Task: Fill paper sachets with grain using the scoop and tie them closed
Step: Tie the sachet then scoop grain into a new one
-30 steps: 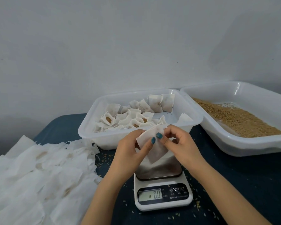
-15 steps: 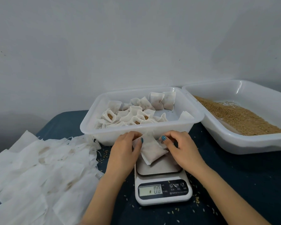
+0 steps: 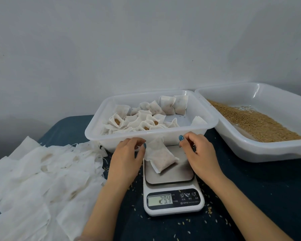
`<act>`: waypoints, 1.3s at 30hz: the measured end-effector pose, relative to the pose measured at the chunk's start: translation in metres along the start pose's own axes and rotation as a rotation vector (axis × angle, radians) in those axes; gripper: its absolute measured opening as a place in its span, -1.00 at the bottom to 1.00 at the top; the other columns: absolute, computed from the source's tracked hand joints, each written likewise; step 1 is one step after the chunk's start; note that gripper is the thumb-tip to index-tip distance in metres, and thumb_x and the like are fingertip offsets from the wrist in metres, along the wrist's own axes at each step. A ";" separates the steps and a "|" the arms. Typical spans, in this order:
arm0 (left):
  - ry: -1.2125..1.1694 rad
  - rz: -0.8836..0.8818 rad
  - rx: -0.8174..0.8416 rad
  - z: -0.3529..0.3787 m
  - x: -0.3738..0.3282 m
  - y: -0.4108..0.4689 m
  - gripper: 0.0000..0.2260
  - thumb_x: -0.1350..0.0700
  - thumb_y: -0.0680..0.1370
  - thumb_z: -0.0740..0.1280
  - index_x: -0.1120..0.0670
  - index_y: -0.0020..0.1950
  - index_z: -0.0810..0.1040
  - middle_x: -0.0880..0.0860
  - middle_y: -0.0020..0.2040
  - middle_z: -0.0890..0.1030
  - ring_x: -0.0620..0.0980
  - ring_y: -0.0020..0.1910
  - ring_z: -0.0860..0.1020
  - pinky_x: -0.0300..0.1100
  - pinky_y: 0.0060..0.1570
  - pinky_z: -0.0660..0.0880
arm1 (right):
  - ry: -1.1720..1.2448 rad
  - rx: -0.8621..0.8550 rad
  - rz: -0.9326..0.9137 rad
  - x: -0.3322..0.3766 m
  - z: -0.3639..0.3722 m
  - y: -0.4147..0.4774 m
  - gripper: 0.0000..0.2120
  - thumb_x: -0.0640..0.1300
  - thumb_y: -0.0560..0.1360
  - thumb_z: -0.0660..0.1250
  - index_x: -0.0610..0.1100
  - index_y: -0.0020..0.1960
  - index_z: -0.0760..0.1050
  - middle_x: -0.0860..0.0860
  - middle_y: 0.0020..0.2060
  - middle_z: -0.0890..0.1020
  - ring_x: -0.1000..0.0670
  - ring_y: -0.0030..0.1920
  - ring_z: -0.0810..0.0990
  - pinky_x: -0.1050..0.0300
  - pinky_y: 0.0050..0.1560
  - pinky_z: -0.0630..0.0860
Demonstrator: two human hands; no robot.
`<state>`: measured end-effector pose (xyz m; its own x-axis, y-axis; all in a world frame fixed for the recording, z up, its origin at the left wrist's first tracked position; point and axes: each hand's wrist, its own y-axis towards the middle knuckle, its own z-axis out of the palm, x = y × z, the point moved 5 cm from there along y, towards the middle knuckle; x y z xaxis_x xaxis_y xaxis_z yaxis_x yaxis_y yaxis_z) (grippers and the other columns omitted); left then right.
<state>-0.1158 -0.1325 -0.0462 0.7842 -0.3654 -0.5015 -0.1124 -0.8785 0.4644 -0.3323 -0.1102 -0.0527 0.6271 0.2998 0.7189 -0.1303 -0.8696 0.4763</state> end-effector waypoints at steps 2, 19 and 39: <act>-0.004 0.002 0.003 0.000 -0.001 0.000 -0.83 0.07 0.62 0.29 0.02 0.18 0.59 -0.09 0.08 0.61 -0.13 0.04 0.48 -0.26 -0.02 0.36 | 0.004 0.000 0.003 0.001 0.000 0.000 -0.81 0.02 0.54 0.20 -0.02 -0.17 0.51 0.11 -0.27 0.55 0.13 -0.18 0.47 0.24 -0.23 0.31; -0.028 -0.008 0.003 0.002 -0.012 -0.004 -0.84 0.09 0.61 0.31 0.01 0.17 0.59 -0.13 0.01 0.62 -0.09 0.06 0.50 -0.21 -0.03 0.43 | 0.076 -0.019 0.038 0.002 -0.001 0.001 -0.83 -0.01 0.56 0.25 -0.01 -0.19 0.50 0.08 -0.26 0.58 0.07 -0.19 0.50 0.19 -0.21 0.35; -0.472 0.113 -0.178 -0.037 -0.083 0.062 -0.82 0.21 0.57 0.31 -0.08 -0.03 0.59 -0.25 -0.25 0.59 -0.24 -0.39 0.46 -0.45 -0.34 0.36 | 0.172 -0.142 0.065 0.008 -0.012 0.002 -0.77 0.04 0.56 0.20 0.07 -0.24 0.48 0.06 -0.29 0.57 0.01 -0.24 0.50 0.10 -0.24 0.38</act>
<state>-0.1651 -0.1450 0.0515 0.4074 -0.5902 -0.6969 -0.0423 -0.7745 0.6312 -0.3369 -0.1048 -0.0394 0.4749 0.3183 0.8204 -0.2807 -0.8288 0.4840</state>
